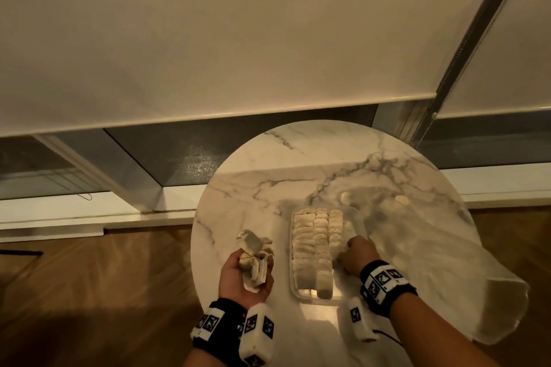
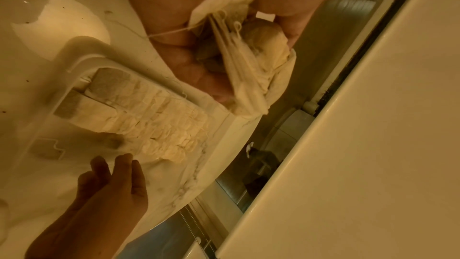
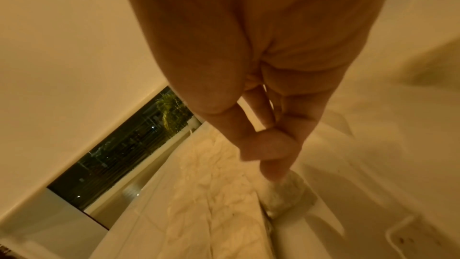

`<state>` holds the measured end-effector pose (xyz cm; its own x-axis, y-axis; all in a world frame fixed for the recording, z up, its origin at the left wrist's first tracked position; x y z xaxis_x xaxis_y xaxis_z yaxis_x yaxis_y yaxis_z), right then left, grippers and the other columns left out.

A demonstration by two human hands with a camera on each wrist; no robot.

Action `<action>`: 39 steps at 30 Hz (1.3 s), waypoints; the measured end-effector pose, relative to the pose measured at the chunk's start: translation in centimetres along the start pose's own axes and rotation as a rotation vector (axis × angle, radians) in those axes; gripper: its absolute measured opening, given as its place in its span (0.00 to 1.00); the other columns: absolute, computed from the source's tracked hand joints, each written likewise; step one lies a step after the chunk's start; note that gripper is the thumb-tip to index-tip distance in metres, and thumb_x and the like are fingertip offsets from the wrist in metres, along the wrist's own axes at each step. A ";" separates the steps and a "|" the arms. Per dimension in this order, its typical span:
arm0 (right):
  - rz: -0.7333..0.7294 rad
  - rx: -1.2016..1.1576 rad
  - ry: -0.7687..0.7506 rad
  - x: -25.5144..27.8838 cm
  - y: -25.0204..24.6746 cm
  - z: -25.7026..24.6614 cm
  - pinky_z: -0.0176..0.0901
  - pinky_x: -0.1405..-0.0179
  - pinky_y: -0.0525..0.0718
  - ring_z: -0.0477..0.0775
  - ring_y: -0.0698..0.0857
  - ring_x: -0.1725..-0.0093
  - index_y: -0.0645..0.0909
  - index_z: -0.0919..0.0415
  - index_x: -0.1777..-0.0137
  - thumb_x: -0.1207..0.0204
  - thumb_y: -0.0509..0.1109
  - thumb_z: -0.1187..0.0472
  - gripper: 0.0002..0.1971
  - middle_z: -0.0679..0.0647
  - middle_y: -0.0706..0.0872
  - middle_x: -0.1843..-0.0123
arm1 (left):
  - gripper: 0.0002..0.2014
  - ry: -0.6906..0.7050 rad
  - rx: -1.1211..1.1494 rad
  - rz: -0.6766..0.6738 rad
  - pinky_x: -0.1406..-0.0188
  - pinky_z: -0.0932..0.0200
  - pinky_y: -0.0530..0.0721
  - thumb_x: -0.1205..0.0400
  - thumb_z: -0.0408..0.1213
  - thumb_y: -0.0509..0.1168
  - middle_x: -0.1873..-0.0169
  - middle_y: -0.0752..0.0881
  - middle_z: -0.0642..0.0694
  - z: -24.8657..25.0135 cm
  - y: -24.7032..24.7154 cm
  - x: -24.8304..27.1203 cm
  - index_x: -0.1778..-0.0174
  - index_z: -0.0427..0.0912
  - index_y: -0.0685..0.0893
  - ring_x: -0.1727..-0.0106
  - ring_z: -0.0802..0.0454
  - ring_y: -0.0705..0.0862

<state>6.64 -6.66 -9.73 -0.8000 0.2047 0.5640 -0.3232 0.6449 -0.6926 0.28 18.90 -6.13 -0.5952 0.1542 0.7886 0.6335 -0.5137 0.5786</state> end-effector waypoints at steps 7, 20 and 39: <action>0.119 -0.304 -0.273 4.0 -3.9 -5.6 0.47 0.47 0.87 0.49 0.87 0.55 0.87 0.55 0.41 0.24 0.75 0.54 0.13 0.48 0.88 0.56 | 0.16 -0.006 -0.102 -0.052 0.79 0.62 0.82 0.29 0.44 0.65 0.63 0.81 0.43 -0.8 1.9 0.9 0.55 0.36 0.88 0.64 0.47 0.85; -0.115 -0.309 -0.496 9.2 -3.7 -15.2 0.46 0.50 0.88 0.42 0.89 0.56 0.90 0.50 0.56 0.25 0.70 0.37 0.18 0.43 0.92 0.59 | 0.20 0.007 -0.188 -0.175 0.70 0.56 0.82 0.18 0.39 0.59 0.88 0.71 0.42 -3.0 5.2 3.2 0.79 0.42 0.72 0.86 0.46 0.73; -0.147 -0.797 -0.566 11.5 -5.9 -18.2 0.44 0.71 0.80 0.54 0.83 0.67 0.85 0.69 0.59 0.24 0.74 0.70 0.03 0.59 0.86 0.67 | 0.10 -0.036 -0.168 -0.276 0.59 0.57 0.83 0.24 0.37 0.67 0.59 0.80 0.43 -0.8 5.0 2.8 0.52 0.33 0.83 0.61 0.48 0.80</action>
<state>8.57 5.28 9.07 -0.9699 -0.1658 0.1782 -0.1702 0.9854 -0.0099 1.37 16.06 -1.19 -0.7131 0.3354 0.6156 0.3584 -0.5803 0.7313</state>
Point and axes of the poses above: each hand's wrist, its own x-axis away from the middle knuckle, its own y-axis out of the palm, z = x × y, the point moved 8 cm from there along -x, towards the middle knuckle
